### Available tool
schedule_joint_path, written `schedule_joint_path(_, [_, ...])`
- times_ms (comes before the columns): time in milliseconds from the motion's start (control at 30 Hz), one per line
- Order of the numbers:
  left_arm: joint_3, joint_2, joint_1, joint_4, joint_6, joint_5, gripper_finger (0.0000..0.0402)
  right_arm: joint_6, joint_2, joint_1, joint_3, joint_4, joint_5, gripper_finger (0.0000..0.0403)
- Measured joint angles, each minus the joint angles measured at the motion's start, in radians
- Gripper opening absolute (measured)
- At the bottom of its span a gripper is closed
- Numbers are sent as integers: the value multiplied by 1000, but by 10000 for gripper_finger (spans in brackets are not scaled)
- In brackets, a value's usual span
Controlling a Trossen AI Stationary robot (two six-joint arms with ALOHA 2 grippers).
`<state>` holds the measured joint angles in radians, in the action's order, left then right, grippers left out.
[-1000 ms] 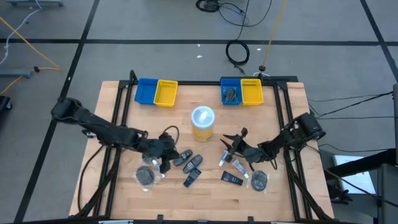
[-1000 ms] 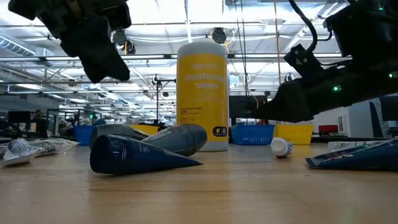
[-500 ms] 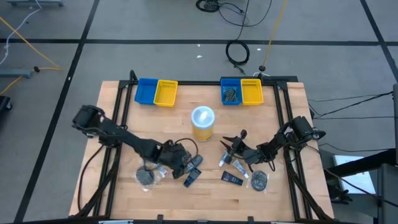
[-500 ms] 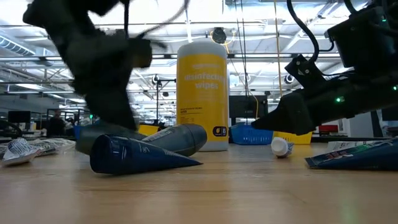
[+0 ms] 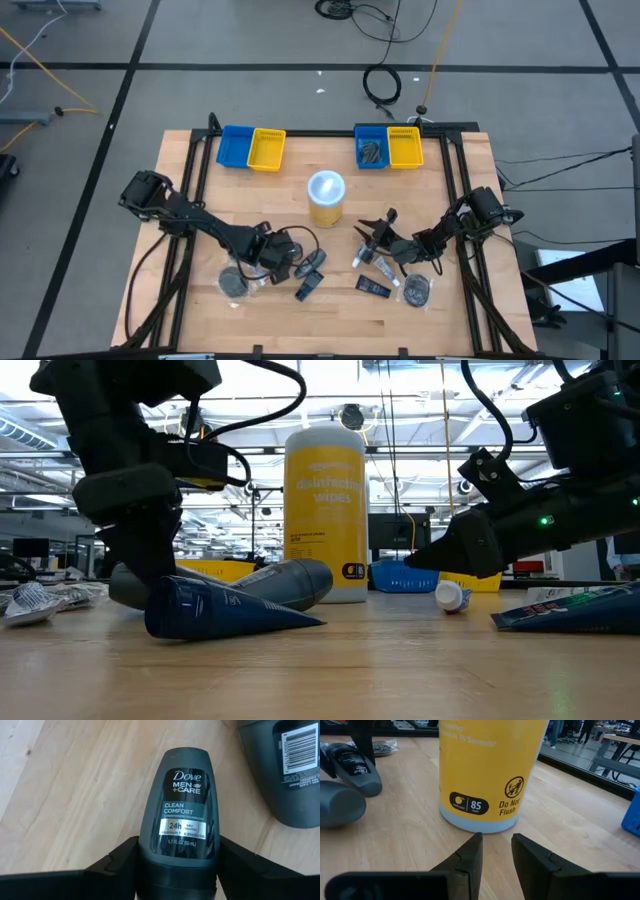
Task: Pick & Place Travel size toiletries
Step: Put the top deodorant into the left yellow bin
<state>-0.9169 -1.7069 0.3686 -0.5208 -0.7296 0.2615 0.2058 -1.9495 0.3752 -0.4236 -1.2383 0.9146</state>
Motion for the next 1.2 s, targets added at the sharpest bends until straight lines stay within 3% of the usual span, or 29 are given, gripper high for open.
schedule_joint_path(200, [-1, 6, -4, -54, 5, 29, 203, 2, 0, 0, 0, 1, 0, 95])
schedule_joint_path(433, [2, 171, -78, -284, -113, 236, 202, 1, 0, 0, 0, 1, 0, 95])
schedule_joint_path(600, [1, 289, -259, -285, -21, 313, 205, 0, 0, 0, 0, 1, 0, 95])
schedule_joint_path(733, [1, 309, -460, -235, 136, 376, 204, 0, 0, 0, 0, 1, 0, 95])
schedule_joint_path(933, [1, 292, -753, 25, 367, 338, 208, 0, 0, 0, 0, 1, 0, 95])
schedule_joint_path(1067, [1, 264, -912, 96, 383, 202, 210, 0, 0, 0, 0, 1, 0, 95])
schedule_joint_path(1200, [1, 205, -1000, 141, 382, 145, 211, 4, 0, 0, 0, 1, 0, 95])
